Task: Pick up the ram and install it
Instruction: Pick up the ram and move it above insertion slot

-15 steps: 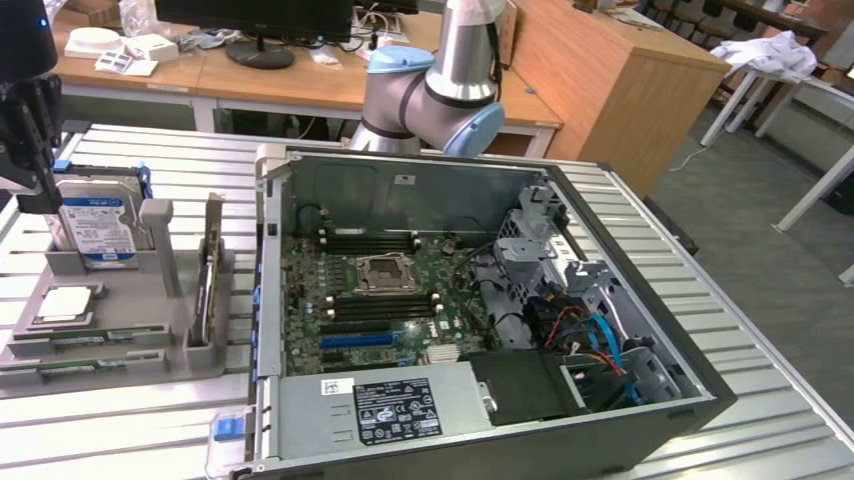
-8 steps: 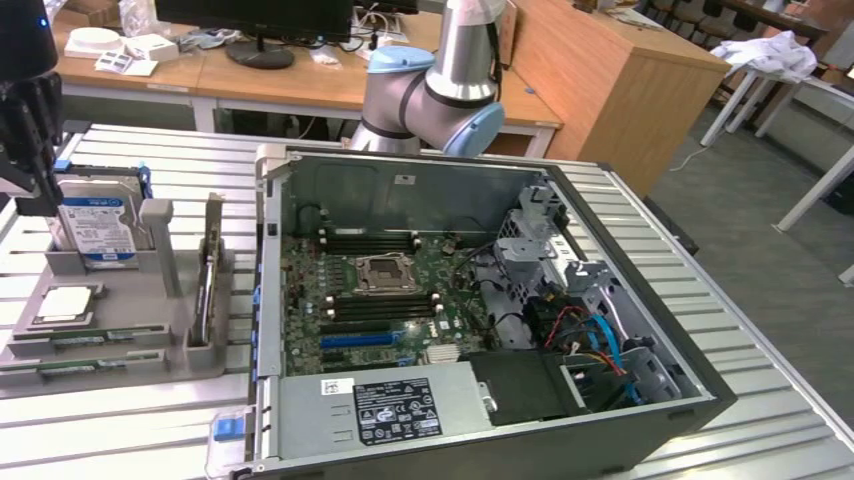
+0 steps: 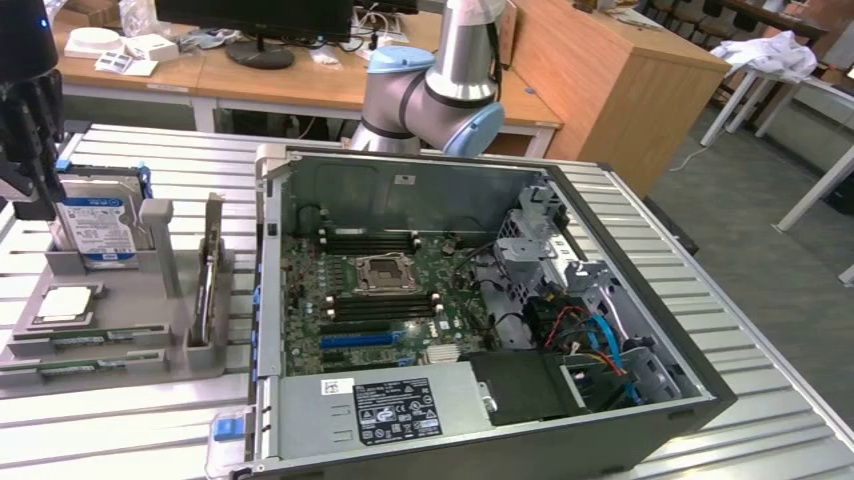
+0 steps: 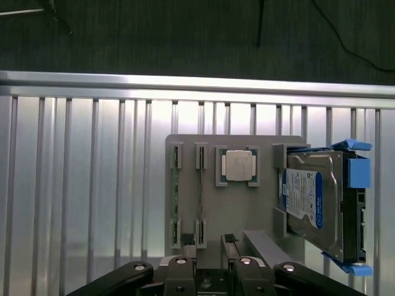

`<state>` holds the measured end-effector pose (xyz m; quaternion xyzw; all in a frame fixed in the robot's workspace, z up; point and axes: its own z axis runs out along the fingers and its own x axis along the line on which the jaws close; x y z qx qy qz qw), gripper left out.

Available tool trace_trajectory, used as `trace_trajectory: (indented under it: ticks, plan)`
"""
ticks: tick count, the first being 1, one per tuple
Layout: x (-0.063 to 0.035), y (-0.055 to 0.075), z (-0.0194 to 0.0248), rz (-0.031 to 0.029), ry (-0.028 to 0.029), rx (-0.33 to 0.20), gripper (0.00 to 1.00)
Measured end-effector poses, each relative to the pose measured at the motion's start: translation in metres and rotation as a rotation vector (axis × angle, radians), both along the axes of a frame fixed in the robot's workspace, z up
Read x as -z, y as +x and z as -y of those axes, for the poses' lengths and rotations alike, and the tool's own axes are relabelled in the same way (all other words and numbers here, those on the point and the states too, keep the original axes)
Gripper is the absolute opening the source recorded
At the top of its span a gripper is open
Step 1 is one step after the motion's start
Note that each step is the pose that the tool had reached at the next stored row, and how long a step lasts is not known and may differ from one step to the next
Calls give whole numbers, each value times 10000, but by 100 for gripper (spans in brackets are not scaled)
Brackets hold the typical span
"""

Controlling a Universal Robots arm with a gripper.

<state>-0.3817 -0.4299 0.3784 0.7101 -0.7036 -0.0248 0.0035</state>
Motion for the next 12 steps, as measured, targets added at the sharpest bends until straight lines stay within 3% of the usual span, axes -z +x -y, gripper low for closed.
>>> trace_trajectory:
  ticks: [12]
  plan:
    - [215,-1,0,4,-2,0,30]
